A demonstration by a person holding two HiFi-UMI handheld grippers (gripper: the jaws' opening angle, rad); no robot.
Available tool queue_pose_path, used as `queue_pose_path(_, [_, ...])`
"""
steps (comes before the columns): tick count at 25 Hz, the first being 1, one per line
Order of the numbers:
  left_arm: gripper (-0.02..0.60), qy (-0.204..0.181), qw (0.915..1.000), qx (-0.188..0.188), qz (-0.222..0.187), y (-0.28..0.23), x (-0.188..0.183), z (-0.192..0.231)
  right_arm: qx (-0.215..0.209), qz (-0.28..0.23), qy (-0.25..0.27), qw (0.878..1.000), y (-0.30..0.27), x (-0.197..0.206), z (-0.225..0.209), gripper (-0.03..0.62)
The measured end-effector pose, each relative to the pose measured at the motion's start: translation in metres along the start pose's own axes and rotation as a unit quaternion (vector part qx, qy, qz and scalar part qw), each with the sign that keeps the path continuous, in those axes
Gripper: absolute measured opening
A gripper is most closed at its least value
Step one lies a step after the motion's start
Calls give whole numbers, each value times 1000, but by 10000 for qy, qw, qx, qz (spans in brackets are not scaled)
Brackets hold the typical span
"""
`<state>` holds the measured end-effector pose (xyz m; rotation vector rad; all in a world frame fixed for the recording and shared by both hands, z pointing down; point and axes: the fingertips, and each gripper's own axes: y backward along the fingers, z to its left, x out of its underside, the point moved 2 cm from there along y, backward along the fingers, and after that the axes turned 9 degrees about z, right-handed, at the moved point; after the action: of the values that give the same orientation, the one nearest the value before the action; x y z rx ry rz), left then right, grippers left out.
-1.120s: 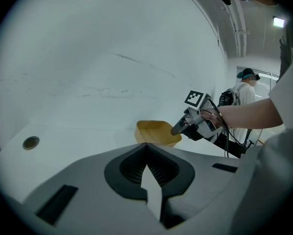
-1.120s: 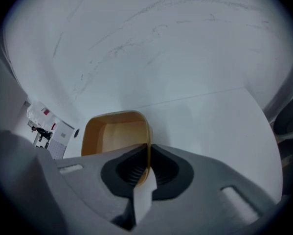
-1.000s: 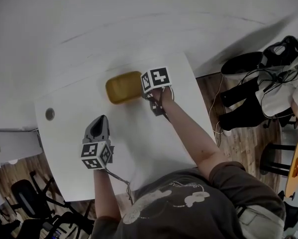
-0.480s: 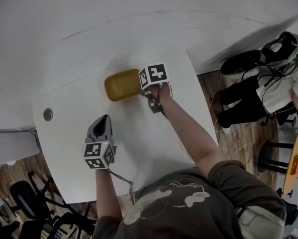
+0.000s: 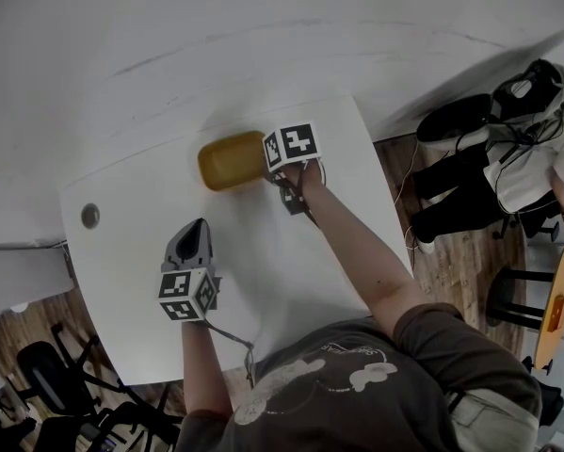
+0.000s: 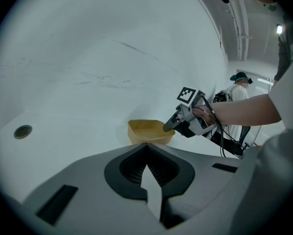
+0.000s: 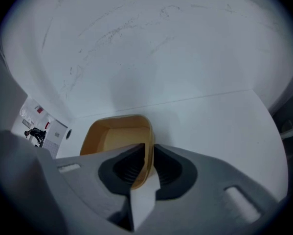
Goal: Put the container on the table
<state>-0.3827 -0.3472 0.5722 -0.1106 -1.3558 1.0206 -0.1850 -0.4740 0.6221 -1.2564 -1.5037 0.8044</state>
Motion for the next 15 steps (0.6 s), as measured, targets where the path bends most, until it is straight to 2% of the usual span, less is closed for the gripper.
queue_pose_path(2, [-3,43,10000,-21,-29,1,0,1,-82,-42,66,9999,1,0,2,78])
queue_pose_path(15, [-3,173,9997,-159,32,19,15,-11,-224,-502,97,9984,31,5,0,83])
